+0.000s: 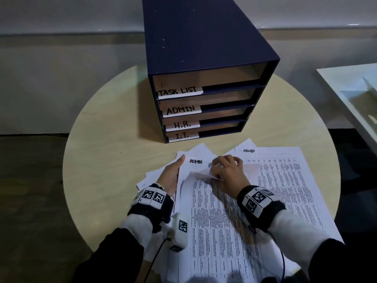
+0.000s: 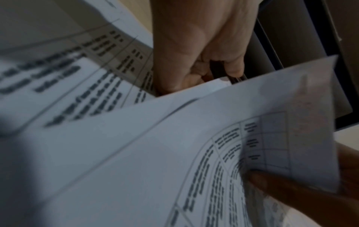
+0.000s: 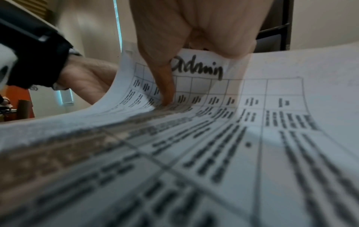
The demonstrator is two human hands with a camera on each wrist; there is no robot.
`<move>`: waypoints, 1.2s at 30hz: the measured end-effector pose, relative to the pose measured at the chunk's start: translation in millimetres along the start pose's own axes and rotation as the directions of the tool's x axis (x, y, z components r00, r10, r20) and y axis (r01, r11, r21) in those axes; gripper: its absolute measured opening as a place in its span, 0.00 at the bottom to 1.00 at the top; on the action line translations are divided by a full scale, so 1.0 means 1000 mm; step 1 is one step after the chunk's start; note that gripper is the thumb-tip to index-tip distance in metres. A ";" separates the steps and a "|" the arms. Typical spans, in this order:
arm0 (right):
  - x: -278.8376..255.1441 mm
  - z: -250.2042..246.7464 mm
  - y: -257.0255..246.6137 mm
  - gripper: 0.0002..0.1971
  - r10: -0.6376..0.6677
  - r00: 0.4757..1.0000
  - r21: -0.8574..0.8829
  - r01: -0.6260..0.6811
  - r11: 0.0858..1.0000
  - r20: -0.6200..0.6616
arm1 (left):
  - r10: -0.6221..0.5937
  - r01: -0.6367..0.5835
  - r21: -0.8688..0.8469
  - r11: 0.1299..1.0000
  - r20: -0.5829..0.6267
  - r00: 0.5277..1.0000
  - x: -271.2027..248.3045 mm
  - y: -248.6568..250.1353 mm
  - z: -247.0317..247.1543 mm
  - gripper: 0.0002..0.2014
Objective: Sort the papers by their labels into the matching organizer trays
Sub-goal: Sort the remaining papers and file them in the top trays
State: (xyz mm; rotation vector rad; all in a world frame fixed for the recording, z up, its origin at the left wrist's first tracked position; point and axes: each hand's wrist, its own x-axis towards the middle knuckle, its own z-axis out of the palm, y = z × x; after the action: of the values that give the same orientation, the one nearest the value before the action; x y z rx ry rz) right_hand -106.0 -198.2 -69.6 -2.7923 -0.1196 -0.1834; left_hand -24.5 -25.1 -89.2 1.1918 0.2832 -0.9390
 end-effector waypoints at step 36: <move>0.047 -0.041 0.081 0.21 0.607 0.676 -0.258 -0.553 0.792 0.418 | 0.045 0.089 0.644 0.760 -0.188 0.981 -0.012 0.002 0.032 0.33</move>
State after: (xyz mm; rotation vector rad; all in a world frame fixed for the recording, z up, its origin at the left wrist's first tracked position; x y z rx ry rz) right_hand -55.4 -285.7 -51.4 -2.7501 0.6904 0.6932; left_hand -38.4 -47.5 -67.8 1.9400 0.1179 -0.9740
